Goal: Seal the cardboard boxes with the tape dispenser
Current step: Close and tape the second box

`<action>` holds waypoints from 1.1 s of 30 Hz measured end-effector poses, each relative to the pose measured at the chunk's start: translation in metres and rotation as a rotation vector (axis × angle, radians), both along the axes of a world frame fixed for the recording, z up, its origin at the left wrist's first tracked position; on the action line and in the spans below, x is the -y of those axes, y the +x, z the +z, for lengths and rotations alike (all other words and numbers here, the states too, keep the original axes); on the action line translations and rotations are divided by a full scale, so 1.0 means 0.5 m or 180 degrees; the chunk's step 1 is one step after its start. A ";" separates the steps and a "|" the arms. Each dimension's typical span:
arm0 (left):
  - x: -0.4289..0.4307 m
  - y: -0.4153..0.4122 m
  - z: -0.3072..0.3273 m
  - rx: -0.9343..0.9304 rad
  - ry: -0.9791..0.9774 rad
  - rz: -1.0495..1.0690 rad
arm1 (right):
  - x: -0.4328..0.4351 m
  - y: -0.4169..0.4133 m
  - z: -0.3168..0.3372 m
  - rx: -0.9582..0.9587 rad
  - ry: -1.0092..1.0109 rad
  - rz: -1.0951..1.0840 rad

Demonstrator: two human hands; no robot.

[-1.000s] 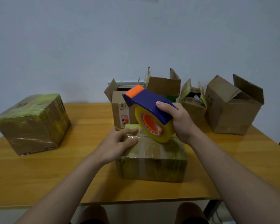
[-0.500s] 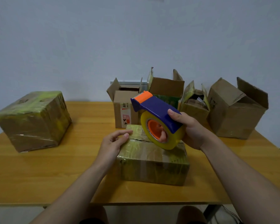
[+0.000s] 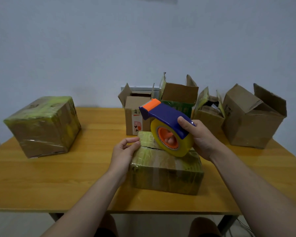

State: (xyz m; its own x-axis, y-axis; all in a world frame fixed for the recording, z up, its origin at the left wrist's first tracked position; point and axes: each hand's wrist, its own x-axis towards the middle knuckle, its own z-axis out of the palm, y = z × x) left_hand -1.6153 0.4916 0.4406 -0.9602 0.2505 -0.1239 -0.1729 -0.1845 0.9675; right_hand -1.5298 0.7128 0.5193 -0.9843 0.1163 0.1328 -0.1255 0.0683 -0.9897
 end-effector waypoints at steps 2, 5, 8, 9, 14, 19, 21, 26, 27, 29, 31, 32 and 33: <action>0.001 0.003 0.005 -0.0123 -0.0169 0.0027 | 0.005 0.002 0.003 0.0047 -0.0031 0.0079; 0.008 0.001 0.027 -0.0828 -0.0960 0.0257 | 0.005 0.001 0.018 0.0064 -0.0025 0.0029; 0.015 -0.010 0.073 -0.1034 -0.0776 0.0269 | -0.009 0.000 0.032 -0.0047 -0.0144 -0.0027; 0.015 -0.012 0.091 -0.0830 -0.0476 0.0102 | -0.014 0.002 0.036 -0.0063 -0.0161 0.0044; 0.008 -0.003 0.147 0.0131 0.0568 -0.0858 | -0.040 0.012 0.056 0.0058 -0.0026 0.0397; -0.002 0.004 0.158 0.0524 0.0948 -0.1133 | -0.054 0.013 0.063 0.0138 0.0113 0.0516; -0.005 0.005 0.154 0.0718 0.1087 -0.1213 | -0.058 0.013 0.064 0.0134 0.0128 0.0591; -0.002 -0.002 0.136 0.0983 0.1416 -0.1296 | -0.062 0.011 0.065 0.0167 0.0146 0.0722; -0.001 -0.005 0.136 0.0932 0.1324 -0.1283 | -0.062 0.010 0.068 0.0180 0.0210 0.0749; 0.003 -0.015 0.139 0.0777 0.1045 -0.1267 | -0.062 0.006 0.073 0.0225 0.0303 0.0792; 0.007 -0.024 0.145 0.0732 0.0883 -0.1268 | -0.063 0.001 0.078 0.0286 0.0250 0.0805; 0.008 -0.027 0.146 0.0753 0.0863 -0.1264 | -0.065 -0.002 0.078 0.0301 0.0213 0.0839; 0.008 -0.031 0.146 0.0783 0.0855 -0.1268 | -0.066 -0.003 0.078 0.0319 0.0187 0.0882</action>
